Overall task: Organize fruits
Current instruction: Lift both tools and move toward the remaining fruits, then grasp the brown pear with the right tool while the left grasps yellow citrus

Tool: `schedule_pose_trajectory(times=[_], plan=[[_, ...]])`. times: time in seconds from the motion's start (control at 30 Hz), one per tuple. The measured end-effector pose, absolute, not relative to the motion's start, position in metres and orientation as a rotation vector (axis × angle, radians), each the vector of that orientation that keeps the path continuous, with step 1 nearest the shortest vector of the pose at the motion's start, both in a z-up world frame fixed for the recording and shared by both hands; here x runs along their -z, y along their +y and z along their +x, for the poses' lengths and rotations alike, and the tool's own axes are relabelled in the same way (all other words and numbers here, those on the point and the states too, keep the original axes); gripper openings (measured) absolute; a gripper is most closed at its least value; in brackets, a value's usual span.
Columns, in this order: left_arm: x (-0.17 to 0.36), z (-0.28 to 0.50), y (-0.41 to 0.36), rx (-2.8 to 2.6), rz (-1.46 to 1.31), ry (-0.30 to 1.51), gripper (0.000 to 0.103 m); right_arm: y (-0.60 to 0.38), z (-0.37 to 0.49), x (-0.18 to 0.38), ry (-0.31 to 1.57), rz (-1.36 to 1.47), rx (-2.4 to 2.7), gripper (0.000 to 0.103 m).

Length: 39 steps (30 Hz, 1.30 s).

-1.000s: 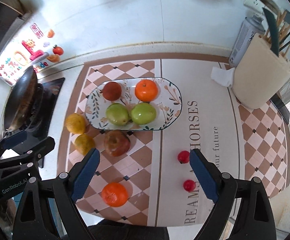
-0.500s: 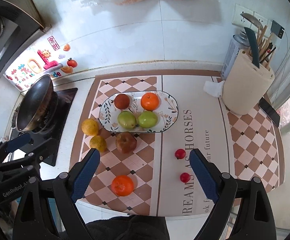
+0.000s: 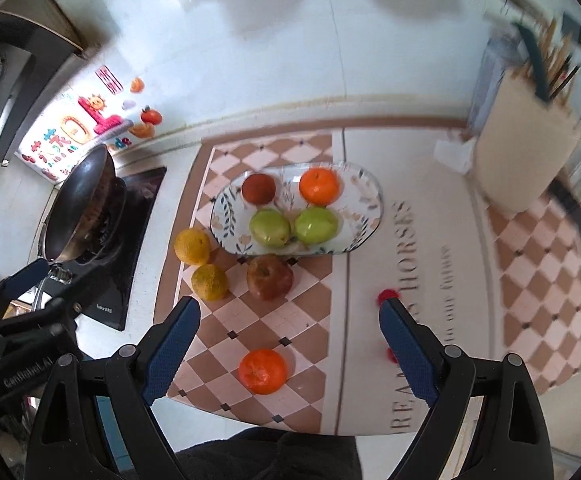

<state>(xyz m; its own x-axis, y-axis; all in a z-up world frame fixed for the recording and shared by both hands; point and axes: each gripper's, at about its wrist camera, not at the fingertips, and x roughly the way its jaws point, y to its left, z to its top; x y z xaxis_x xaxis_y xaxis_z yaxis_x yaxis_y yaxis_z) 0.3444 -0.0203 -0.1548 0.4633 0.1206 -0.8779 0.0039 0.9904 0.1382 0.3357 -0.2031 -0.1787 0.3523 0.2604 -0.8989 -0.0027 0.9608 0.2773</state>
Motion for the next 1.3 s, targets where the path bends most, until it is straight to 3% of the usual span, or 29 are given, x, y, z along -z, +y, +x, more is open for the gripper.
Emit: schedule_pose_trajectory(times=[0.43,0.63,0.67,0.87,1.13,1.17,1.2,1.23,1.3], plan=[[0.267,0.408,0.051,-0.236,0.025,1.359,0.103,-0.156,0.424,0.346,1.457,0.368,-0.236,0.092],[0.316,0.424,0.061,-0.196,-0.158,1.538,0.103,-0.123,0.443,0.393,1.562,0.303,-0.273,0.076],[0.322,0.425,0.062,-0.198,-0.179,1.558,0.103,-0.121,0.444,0.396,1.57,0.286,-0.269,0.068],[0.348,0.429,0.061,-0.162,-0.327,1.624,0.103,-0.139,0.432,0.4,1.592,0.267,-0.245,0.068],[0.368,0.439,0.031,-0.086,-0.296,1.642,0.101,-0.189,0.411,0.399,1.606,0.331,-0.163,0.068],[0.373,0.444,0.028,-0.078,-0.286,1.641,0.093,-0.192,0.41,0.401,1.609,0.341,-0.154,0.068],[0.375,0.447,0.025,-0.065,-0.273,1.638,0.073,-0.195,0.409,0.403,1.61,0.355,-0.146,0.068],[0.377,0.448,0.02,-0.054,-0.246,1.638,0.062,-0.198,0.408,0.405,1.61,0.367,-0.14,0.068],[0.379,0.45,0.009,-0.047,-0.174,1.629,0.056,-0.2,0.401,0.406,1.612,0.382,-0.135,0.069]])
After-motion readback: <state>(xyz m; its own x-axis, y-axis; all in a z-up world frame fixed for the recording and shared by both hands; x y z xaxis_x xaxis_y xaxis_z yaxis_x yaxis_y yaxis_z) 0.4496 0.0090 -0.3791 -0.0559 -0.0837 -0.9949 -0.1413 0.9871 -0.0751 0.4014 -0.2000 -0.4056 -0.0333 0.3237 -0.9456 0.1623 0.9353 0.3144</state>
